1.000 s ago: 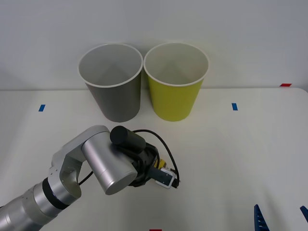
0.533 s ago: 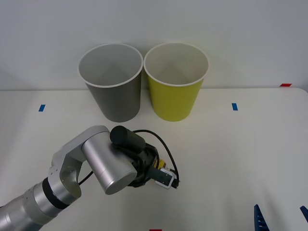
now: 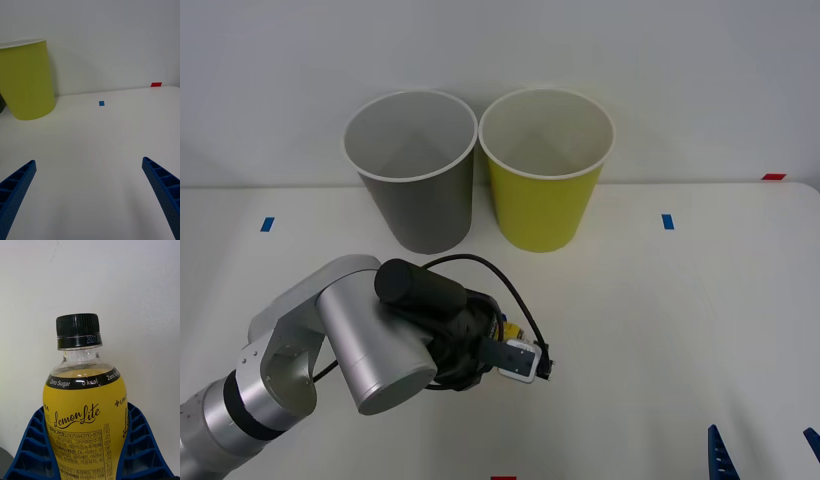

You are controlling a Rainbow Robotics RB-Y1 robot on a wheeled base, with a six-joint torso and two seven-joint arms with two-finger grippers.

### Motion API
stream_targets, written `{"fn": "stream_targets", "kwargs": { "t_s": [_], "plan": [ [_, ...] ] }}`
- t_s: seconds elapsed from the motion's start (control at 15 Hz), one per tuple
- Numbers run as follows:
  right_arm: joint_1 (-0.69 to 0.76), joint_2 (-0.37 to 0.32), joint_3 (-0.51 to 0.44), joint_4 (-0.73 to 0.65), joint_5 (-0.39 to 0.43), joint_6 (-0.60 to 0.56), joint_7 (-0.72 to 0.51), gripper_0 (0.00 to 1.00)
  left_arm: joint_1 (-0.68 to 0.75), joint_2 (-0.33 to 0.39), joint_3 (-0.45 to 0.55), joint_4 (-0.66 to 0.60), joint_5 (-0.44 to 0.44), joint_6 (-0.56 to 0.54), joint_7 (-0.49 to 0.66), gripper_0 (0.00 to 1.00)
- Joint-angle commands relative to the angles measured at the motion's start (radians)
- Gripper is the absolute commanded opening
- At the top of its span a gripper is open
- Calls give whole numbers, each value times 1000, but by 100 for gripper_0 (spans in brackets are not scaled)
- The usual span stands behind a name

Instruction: Put cans in the gray bin and PET bottles in the light green bin.

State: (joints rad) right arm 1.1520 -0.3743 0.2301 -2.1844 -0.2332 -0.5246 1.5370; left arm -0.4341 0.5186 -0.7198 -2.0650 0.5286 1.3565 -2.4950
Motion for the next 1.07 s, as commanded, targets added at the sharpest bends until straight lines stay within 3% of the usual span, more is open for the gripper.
{"fn": "stream_targets", "kwargs": {
  "t_s": [0.07,0.27,0.6,0.93,1.07],
  "plan": [
    [0,0,0,0,0,0,0,98,0,21,79,-135,33,182,108,0],
    [0,0,0,0,0,0,0,98,17,55,212,-211,149,268,174,0],
    [0,0,0,0,0,0,0,98,113,54,505,-282,364,268,208,0],
    [0,0,0,0,0,0,0,98,146,54,726,-391,531,257,501,0],
    [0,0,0,0,0,0,0,98,146,52,813,-405,596,248,564,0]
  ]
}}
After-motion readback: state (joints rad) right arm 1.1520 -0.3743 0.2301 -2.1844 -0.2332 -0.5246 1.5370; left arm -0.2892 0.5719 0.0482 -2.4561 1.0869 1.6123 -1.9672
